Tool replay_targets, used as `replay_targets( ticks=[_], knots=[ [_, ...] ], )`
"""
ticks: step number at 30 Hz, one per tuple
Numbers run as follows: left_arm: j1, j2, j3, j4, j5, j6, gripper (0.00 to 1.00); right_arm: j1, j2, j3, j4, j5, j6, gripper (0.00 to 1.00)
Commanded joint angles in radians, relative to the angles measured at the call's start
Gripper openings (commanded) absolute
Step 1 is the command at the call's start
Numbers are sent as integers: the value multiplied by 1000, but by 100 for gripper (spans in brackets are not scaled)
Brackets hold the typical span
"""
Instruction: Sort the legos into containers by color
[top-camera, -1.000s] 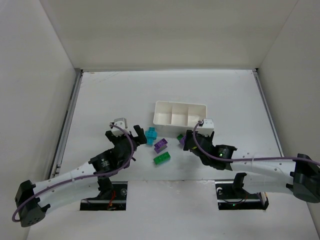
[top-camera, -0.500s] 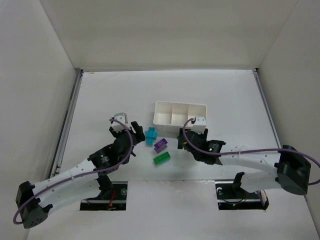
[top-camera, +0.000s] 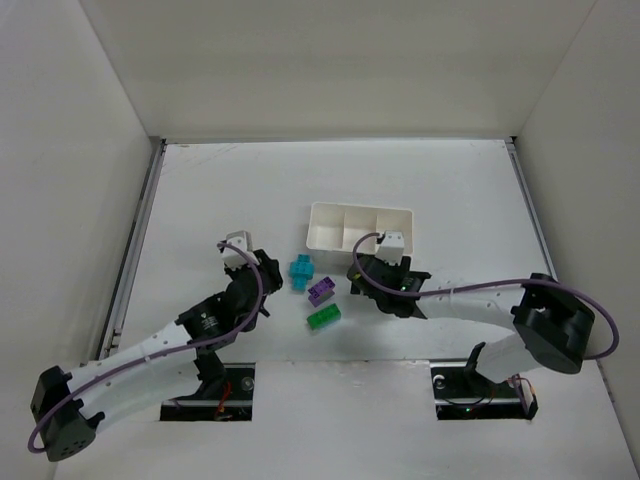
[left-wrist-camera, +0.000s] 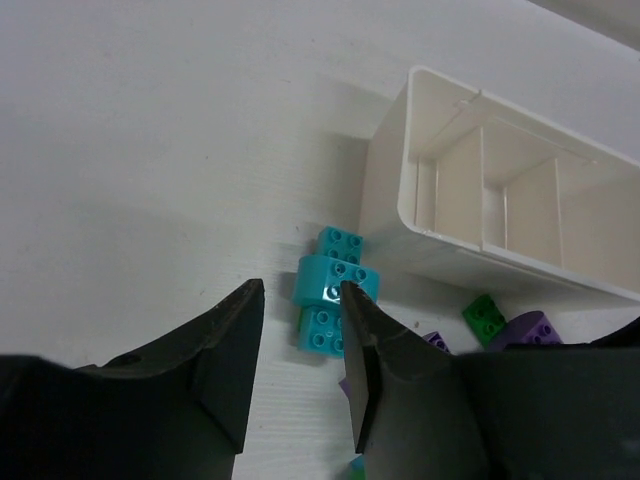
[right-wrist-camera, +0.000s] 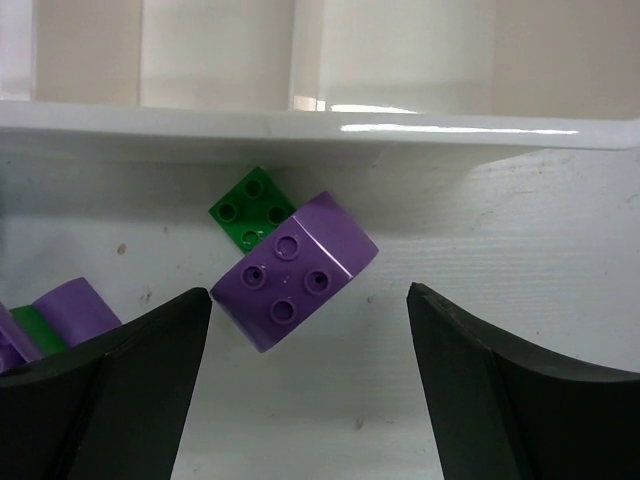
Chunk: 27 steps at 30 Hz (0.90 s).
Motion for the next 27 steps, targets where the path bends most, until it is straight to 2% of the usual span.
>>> replay_targets(
  ticks=[1,5,11,15,20,24,27],
  knots=[
    [-5,-27,-52,68,7,-24,36,-24,12,55,78,-14,7,87],
    [-7,-50,-76,93,10,-18,40,-55,24,39,117,-47,12,89],
    [-14,-10,-65,96,10,-15,44,-72,52,23,146,-77,22,78],
    [-21,-3,-59,101,1,-12,46,-78,44,11,126,-62,25,78],
    [-13,-18,-59,104,0,-7,49,-78,14,-15,108,-54,16,84],
    [-10,-24,-56,94,1,-3,51,-75,15,-23,100,-70,18,68],
    [-4,-38,-62,93,1,-3,52,-75,18,-30,91,-71,27,66]
  ],
)
